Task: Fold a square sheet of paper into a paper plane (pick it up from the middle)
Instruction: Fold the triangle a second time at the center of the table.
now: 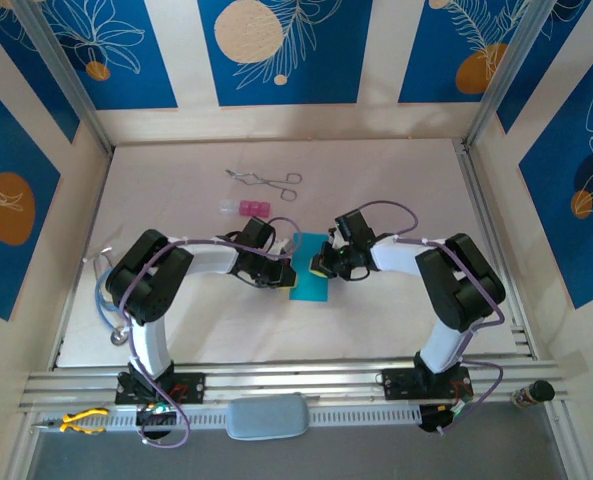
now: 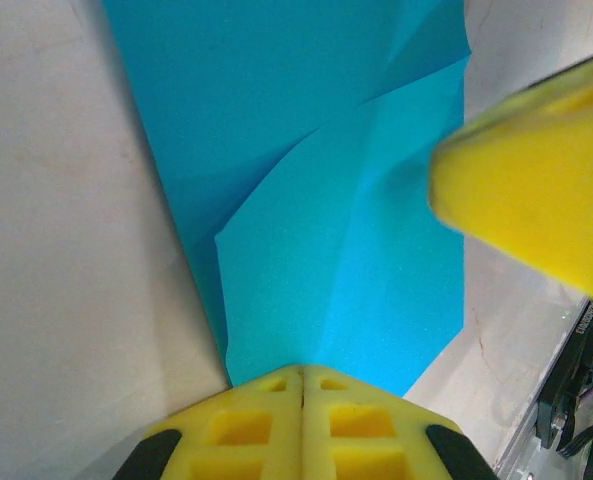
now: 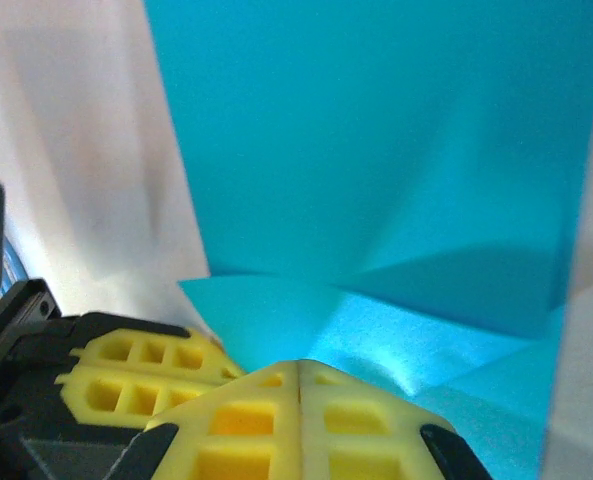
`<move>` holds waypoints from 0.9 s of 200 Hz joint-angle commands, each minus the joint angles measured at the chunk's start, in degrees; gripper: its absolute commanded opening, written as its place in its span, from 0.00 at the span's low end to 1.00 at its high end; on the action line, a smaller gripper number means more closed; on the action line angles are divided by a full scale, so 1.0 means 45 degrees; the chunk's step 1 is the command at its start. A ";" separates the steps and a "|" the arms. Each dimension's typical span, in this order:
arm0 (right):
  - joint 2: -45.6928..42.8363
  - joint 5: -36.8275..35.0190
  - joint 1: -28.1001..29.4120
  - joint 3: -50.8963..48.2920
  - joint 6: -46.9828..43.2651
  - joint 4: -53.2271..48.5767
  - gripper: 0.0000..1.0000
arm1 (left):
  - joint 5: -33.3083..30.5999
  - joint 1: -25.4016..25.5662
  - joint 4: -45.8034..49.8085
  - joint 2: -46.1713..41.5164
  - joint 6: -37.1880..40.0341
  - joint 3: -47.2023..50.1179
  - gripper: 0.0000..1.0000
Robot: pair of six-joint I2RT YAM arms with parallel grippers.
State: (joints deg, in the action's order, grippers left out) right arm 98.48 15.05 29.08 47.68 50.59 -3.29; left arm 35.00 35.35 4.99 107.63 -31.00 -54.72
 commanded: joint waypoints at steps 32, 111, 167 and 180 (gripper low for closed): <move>0.0285 0.0619 0.0848 -0.0216 -0.0042 0.0223 0.00 | -0.0876 -0.0022 0.1160 0.0587 0.0308 0.0261 0.00; 0.0681 -0.0141 0.0381 -0.0481 -0.0041 -0.0008 0.00 | -0.0983 -0.0010 0.1230 0.0648 0.0446 0.0311 0.00; 0.0682 -0.0299 -0.0275 -0.0261 -0.0048 0.0057 0.00 | -0.1035 -0.0015 0.1239 0.0727 0.0488 0.0364 0.00; 0.0712 -0.0350 -0.0483 -0.0310 -0.0009 0.0192 0.00 | -0.1037 -0.0016 0.1219 0.0759 0.0493 0.0365 0.00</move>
State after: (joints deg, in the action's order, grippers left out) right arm 101.16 16.78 29.30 46.81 50.61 -1.76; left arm 34.98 35.35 5.15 107.66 -30.92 -54.81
